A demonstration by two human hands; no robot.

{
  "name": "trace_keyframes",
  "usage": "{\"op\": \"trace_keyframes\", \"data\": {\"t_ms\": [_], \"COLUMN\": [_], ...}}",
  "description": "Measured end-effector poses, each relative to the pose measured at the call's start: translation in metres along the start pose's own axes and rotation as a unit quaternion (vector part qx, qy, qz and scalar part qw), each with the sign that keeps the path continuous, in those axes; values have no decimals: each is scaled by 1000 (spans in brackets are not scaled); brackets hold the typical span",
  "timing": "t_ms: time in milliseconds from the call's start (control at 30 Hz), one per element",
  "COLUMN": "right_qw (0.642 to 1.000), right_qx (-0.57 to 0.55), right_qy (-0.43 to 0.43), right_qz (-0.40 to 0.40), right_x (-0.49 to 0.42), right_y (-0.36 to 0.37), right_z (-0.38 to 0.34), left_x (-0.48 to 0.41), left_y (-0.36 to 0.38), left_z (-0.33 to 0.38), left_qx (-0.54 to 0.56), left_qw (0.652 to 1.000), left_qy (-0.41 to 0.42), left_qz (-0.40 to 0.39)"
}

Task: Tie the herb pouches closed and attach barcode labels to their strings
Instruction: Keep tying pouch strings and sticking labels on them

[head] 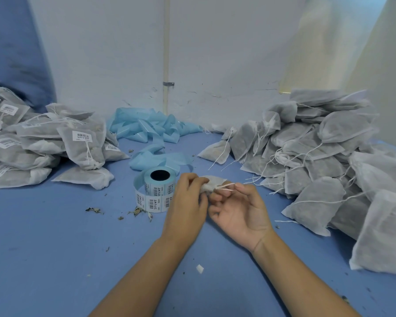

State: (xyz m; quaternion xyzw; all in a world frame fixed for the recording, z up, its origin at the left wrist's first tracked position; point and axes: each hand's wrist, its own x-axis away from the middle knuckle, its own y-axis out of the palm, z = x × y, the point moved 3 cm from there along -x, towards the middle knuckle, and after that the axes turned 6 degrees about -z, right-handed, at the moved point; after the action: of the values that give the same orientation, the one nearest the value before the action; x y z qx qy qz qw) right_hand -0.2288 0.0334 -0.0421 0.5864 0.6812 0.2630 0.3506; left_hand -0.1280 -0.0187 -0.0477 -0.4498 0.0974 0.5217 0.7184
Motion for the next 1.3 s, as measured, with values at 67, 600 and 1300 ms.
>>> {"op": "trace_keyframes", "data": {"t_ms": [67,600,1300], "right_qw": [1000,953,948], "right_qx": [2,203,162], "right_qy": [1,-98,-142], "right_qz": [-13,202,233], "right_x": [0,-6,-7], "right_y": [0,-9,-14], "right_z": [1,11,14], "left_x": [-1,-26,-5], "left_y": [-6,-26,7], "left_z": [3,5,6], "left_qx": [20,466,430], "left_qw": [999,830,865], "left_qy": [1,-232,-257], "left_qz": [38,201,28]}}
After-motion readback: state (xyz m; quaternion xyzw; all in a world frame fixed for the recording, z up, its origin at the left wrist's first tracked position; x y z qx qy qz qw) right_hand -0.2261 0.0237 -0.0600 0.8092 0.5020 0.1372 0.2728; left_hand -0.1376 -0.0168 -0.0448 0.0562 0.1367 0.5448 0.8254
